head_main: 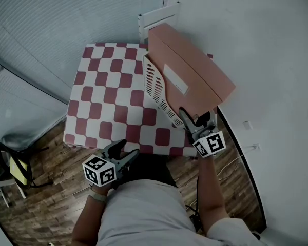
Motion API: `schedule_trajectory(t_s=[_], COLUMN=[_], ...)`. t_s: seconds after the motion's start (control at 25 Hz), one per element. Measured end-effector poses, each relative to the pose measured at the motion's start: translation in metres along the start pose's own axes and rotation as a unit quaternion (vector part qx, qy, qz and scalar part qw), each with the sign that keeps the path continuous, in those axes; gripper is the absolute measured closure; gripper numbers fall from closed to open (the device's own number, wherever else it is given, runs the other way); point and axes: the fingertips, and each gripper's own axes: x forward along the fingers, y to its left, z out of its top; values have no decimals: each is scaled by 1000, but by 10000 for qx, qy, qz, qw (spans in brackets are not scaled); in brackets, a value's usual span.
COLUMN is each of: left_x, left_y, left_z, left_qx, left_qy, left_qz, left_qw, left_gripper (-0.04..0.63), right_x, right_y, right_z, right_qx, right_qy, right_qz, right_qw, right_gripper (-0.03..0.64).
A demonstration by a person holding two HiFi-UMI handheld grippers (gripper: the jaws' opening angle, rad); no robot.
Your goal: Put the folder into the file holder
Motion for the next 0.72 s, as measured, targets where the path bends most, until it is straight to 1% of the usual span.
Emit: schedule_trajectory(t_s=[0.28, 0.44, 0.64, 0.72], left_x=[0, -4, -7, -9], left_y=[-4, -3, -3, -2], left_z=[1, 4, 11, 15], left_qx=[11, 43, 132, 176], left_qy=[32, 73, 132, 169], left_qz=[-145, -249, -429, -511], left_qw=[9999, 9997, 9989, 9984], left_gripper=[304, 304, 304, 304], right_x=[1, 0, -8, -12], right_y=[-1, -2, -6, -7], right_z=[-6, -10, -19, -19], right_qx=[-44, -82, 40, 79], right_qy=[272, 443, 678, 696], right_qz=[-110, -325, -737, -871], right_qw=[9996, 9985, 9950, 9937], right_gripper=[317, 308, 297, 294])
